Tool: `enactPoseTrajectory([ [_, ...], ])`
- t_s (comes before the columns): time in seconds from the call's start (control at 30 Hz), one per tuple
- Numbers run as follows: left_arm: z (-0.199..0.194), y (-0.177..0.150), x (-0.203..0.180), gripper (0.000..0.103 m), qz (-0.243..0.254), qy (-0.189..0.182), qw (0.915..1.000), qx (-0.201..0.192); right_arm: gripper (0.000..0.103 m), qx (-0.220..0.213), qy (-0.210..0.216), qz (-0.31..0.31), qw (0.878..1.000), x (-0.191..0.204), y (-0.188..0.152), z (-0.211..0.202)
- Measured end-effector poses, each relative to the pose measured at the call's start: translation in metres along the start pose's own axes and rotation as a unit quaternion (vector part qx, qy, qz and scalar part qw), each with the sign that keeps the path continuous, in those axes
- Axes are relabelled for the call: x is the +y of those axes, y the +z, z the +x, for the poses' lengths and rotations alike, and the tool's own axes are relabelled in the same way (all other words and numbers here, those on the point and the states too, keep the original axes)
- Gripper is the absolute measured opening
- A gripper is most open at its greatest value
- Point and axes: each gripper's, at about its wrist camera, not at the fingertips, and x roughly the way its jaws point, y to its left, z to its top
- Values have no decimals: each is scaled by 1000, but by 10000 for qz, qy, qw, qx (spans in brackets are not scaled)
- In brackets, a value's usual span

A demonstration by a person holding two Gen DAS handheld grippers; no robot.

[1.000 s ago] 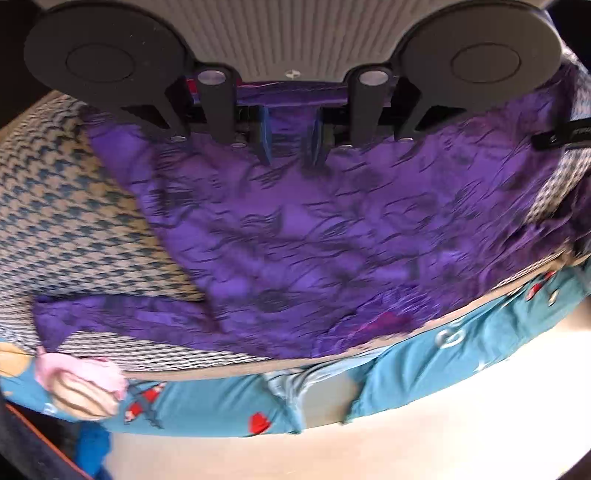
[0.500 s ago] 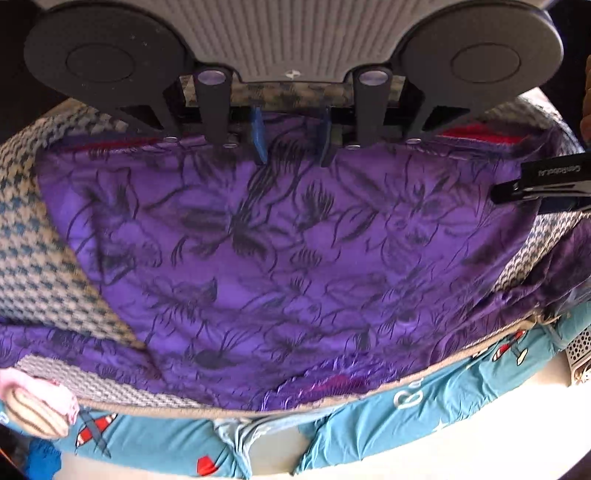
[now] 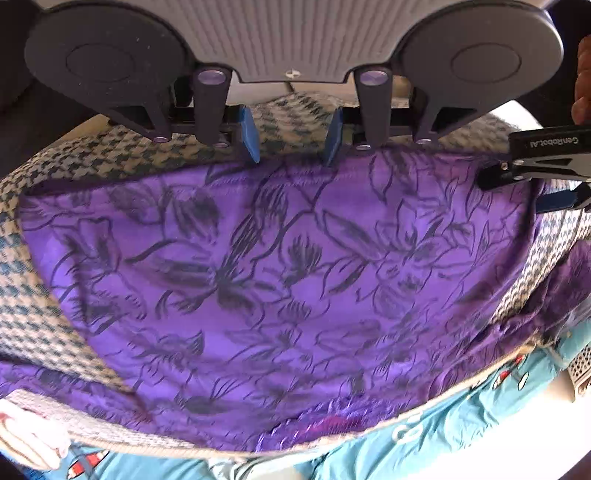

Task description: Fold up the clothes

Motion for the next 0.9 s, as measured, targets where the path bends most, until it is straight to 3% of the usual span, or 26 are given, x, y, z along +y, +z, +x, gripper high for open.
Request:
enactPoseTrajectory([
  [0.17,-13,3,6,96,-288,-383,9985,-254,38,-336,236,-35,9992,2,-1,-12],
  [0.33,-18,11,2,96,-301,-444,9977,-410,38,-662,417,91,9969,-1,4,-21],
  [0.6,-6,35,-7,102,-302,-473,9977,-383,38,-848,276,94,9960,-3,20,-23],
  [0.9,18,77,-17,103,-205,-459,9981,-358,39,-1058,-154,-233,9940,-18,65,-17],
])
